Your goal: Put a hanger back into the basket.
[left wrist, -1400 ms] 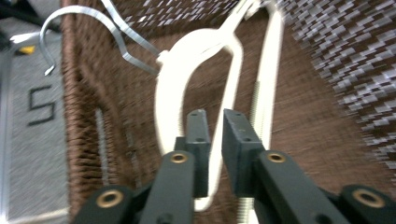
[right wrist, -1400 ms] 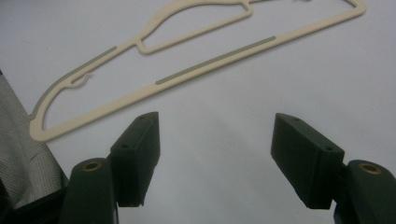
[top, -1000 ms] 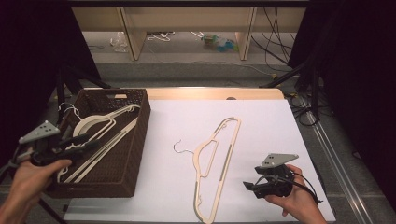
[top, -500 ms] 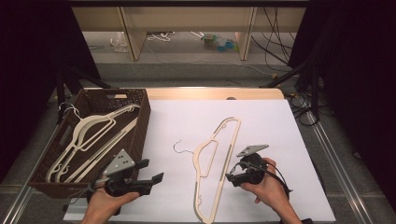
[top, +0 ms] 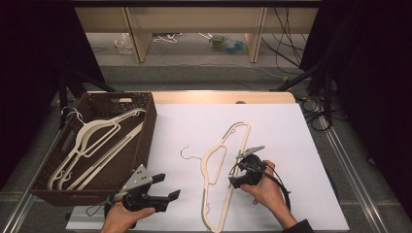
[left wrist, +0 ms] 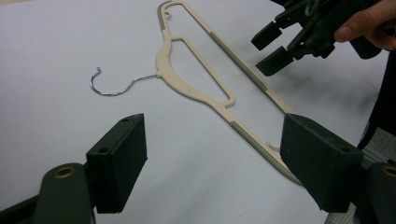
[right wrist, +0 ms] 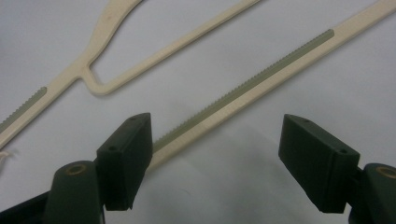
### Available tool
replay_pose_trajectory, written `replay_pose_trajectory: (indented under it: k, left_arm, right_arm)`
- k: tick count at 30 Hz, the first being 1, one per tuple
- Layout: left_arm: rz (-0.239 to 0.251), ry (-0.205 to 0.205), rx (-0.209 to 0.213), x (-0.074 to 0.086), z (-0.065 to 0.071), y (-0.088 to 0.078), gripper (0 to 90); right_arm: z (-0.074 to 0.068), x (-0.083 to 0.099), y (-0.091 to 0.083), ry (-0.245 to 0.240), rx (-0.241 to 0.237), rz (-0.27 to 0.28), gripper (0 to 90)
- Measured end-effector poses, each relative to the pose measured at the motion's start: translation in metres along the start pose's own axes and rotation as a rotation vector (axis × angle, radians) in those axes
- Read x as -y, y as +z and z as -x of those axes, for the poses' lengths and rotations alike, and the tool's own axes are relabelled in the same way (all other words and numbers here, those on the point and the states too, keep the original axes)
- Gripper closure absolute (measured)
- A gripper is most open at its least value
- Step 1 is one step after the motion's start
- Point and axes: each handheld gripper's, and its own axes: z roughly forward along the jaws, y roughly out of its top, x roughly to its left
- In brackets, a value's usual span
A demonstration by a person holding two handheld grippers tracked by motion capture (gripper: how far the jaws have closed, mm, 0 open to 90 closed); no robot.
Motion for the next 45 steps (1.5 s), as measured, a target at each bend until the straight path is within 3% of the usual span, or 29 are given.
replay_pose_trajectory:
  k: [1,3,5,10,17,25,26,31,35,37,45]
  left_arm:
    - [0.002,0.003,-0.001,0.0,0.001,0.001,22.8]
    - [0.001,0.009,0.007,0.0,0.001,0.002,21.6]
    - [0.006,-0.001,0.009,0.0,0.001,0.002,20.5]
    - [0.012,0.007,0.001,0.0,0.0,0.002,19.6]
    - [0.008,0.005,0.005,0.001,0.0,0.003,19.8]
    - [0.008,0.013,0.006,0.0,0.001,0.003,20.3]
    - [0.008,0.015,0.008,0.0,0.001,0.003,20.3]
    - [0.005,0.011,0.008,0.001,0.0,0.003,20.5]
    - [0.004,0.014,0.008,0.001,0.0,0.003,20.9]
    - [0.01,0.012,0.01,0.001,0.0,0.003,20.9]
    - [0.004,0.013,0.009,0.001,0.0,0.003,21.2]
  right_arm:
    - [0.0,-0.001,0.001,0.015,-0.006,-0.012,26.2]
    - [0.001,-0.001,0.003,-0.002,-0.01,-0.012,23.5]
    - [0.0,-0.002,0.005,0.022,-0.014,-0.032,23.4]
    - [0.001,-0.003,0.011,-0.002,-0.006,-0.052,21.0]
    - [-0.001,-0.009,0.017,0.017,0.004,-0.071,21.3]
    - [-0.006,-0.015,0.023,-0.042,0.026,-0.127,23.3]
    - [-0.007,-0.015,0.023,-0.023,0.026,-0.132,23.7]
    - [-0.003,-0.015,0.021,-0.057,0.009,-0.146,29.7]
    - [0.007,-0.014,0.016,-0.088,-0.01,-0.156,46.4]
    - [0.011,-0.013,0.014,-0.071,-0.011,-0.154,51.4]
    - [0.022,-0.013,0.01,-0.067,-0.025,-0.191,54.2]
